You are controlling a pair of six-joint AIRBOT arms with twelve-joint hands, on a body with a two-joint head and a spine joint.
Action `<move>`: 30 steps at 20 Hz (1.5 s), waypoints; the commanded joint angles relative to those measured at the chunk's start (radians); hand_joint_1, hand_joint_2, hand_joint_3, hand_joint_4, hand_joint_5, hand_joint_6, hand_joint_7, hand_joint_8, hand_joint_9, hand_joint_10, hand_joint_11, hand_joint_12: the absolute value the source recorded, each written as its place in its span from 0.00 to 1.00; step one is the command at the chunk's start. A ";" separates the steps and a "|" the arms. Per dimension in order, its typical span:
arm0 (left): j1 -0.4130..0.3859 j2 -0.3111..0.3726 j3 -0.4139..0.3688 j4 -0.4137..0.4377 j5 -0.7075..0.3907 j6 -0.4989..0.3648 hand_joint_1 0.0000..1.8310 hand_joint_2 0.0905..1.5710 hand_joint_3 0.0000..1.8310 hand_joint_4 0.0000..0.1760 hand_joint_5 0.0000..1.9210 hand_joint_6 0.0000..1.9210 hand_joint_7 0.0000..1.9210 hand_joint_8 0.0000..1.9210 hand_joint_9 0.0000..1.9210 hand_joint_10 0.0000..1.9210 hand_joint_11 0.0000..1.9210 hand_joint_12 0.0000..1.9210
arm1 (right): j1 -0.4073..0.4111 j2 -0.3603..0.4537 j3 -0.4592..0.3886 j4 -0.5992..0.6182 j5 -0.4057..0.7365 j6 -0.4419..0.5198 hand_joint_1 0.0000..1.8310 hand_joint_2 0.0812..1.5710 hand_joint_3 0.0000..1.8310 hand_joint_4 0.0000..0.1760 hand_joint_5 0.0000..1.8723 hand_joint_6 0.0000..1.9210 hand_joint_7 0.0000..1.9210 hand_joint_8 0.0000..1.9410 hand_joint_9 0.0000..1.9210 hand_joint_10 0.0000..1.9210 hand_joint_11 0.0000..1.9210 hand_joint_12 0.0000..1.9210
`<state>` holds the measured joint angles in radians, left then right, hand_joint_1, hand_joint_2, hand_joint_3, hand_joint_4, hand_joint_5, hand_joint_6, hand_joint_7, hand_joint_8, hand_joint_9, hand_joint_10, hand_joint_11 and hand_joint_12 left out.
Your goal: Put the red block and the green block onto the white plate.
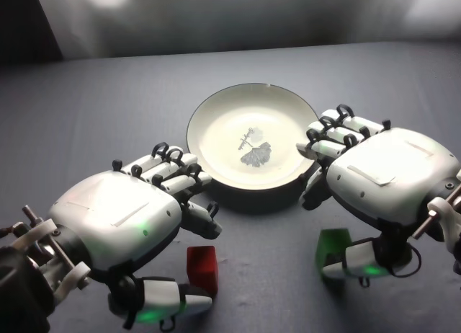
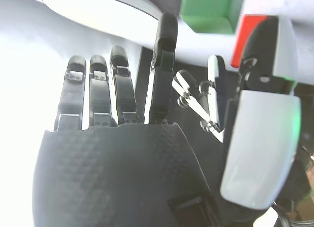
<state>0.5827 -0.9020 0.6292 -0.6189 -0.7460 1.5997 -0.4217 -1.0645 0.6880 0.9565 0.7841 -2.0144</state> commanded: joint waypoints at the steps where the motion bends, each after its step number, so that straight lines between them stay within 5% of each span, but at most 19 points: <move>1: -0.004 -0.002 0.005 0.038 -0.088 0.003 0.35 0.64 0.00 0.91 0.37 0.01 0.12 0.01 0.00 0.00 0.00 0.00 | 0.004 0.000 0.000 -0.057 0.072 0.002 0.55 0.48 0.00 0.40 0.45 0.01 0.11 0.00 0.02 0.00 0.00 0.00; 5: -0.003 -0.015 0.029 0.044 -0.088 0.002 0.37 0.65 0.01 0.78 0.33 0.00 0.07 0.00 0.00 0.00 0.00 0.00 | -0.003 -0.020 0.017 -0.057 0.071 0.002 0.58 0.50 0.00 0.30 0.44 0.00 0.13 0.01 0.02 0.00 0.00 0.00; 11: 0.000 -0.040 0.057 0.046 -0.088 0.000 0.39 0.66 0.00 0.85 0.34 0.01 0.06 0.00 0.01 0.00 0.00 0.00 | -0.034 -0.018 0.018 -0.057 0.076 -0.033 0.58 0.52 0.01 0.31 0.43 0.00 0.13 0.01 0.02 0.00 0.00 0.00; 13: 0.001 -0.048 0.063 0.046 -0.088 0.000 0.43 0.66 0.00 0.70 0.34 0.01 0.07 0.01 0.00 0.00 0.00 0.00 | -0.032 -0.019 0.018 -0.057 0.076 -0.033 0.61 0.53 0.01 0.05 0.43 0.00 0.14 0.00 0.01 0.00 0.00 0.00; 15: 0.002 -0.055 0.068 0.048 -0.088 0.000 0.45 0.65 0.00 0.64 0.36 0.01 0.08 0.01 0.01 0.00 0.00 0.00 | -0.027 -0.019 0.019 -0.057 0.076 -0.031 0.59 0.53 0.01 0.08 0.41 0.00 0.10 0.00 0.00 0.00 0.00 0.00; 21: 0.008 -0.062 0.075 0.049 -0.088 0.000 0.41 0.66 0.00 0.82 0.36 0.01 0.06 0.00 0.01 0.00 0.00 0.00 | -0.026 -0.019 0.019 -0.057 0.076 -0.030 0.59 0.53 0.00 0.00 0.43 0.01 0.13 0.01 0.01 0.00 0.00 0.00; 24: 0.008 -0.065 0.076 0.041 -0.088 0.002 0.42 0.66 0.00 0.73 0.37 0.01 0.07 0.00 0.01 0.00 0.00 0.00 | -0.027 -0.019 0.019 -0.057 0.075 -0.030 0.59 0.53 0.00 0.00 0.42 0.00 0.12 0.00 0.00 0.00 0.00 0.00; 30: 0.011 -0.073 0.076 0.023 -0.088 0.006 0.38 0.67 0.01 0.79 0.37 0.01 0.08 0.00 0.01 0.00 0.00 0.00 | -0.028 -0.019 0.019 -0.057 0.075 -0.030 0.59 0.53 0.00 0.00 0.42 0.00 0.14 0.00 0.01 0.00 0.00 0.00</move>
<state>0.5972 -0.9760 0.7033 -0.6342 -0.7452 1.6028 -0.4576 -1.0924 0.7074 0.9573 0.7849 -2.0445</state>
